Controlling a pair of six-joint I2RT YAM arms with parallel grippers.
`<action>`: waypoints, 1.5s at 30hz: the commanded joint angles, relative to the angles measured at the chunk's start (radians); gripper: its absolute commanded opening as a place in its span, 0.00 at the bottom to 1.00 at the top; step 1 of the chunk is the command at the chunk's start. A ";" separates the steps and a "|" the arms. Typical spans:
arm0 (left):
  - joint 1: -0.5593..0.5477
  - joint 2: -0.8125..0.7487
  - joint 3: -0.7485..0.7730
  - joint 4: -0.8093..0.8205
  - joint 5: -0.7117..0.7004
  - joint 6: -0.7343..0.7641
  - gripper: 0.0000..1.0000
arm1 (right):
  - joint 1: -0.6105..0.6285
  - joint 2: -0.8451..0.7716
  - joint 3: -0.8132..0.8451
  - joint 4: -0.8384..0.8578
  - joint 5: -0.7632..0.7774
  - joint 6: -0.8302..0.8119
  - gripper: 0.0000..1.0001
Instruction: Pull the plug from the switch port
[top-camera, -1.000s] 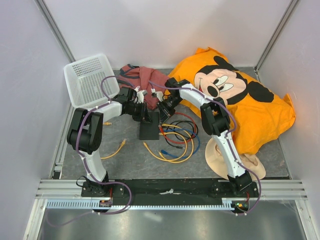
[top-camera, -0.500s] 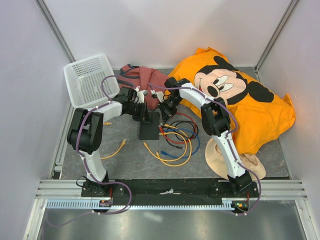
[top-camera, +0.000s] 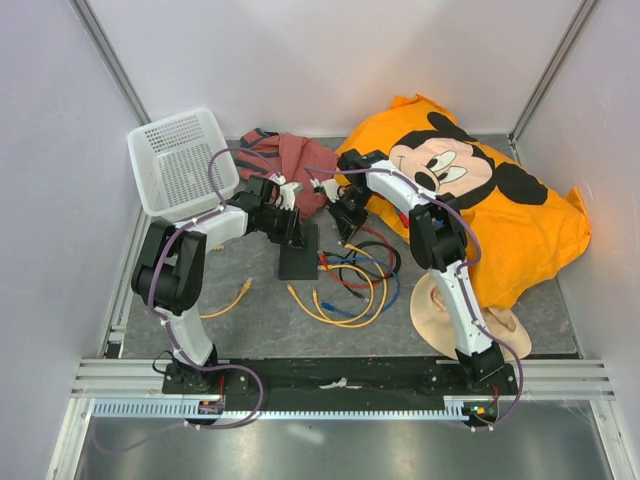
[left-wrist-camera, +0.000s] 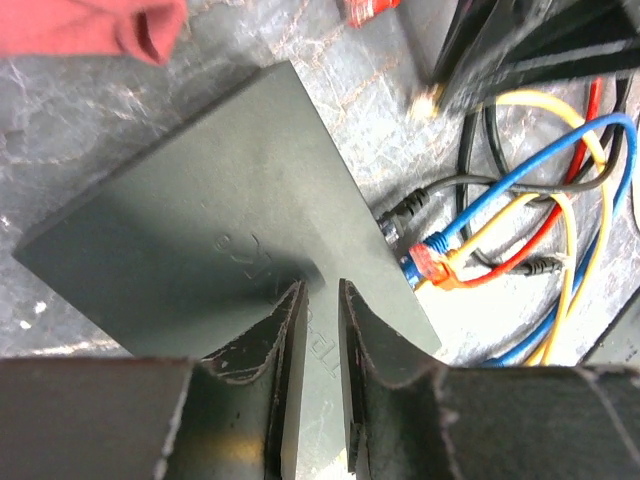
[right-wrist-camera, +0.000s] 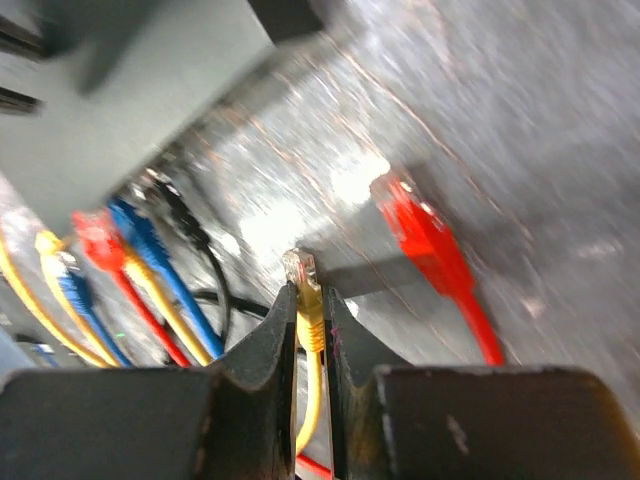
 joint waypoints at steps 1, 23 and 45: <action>-0.010 -0.056 -0.010 -0.041 -0.021 -0.012 0.27 | -0.017 -0.042 -0.120 0.042 0.359 -0.087 0.00; -0.043 -0.269 -0.133 -0.012 -0.021 0.201 0.28 | -0.016 -0.292 -0.306 0.172 0.564 -0.050 0.01; -0.064 -0.264 -0.264 -0.163 0.073 0.673 0.02 | -0.016 -0.275 -0.231 0.143 0.558 -0.050 0.04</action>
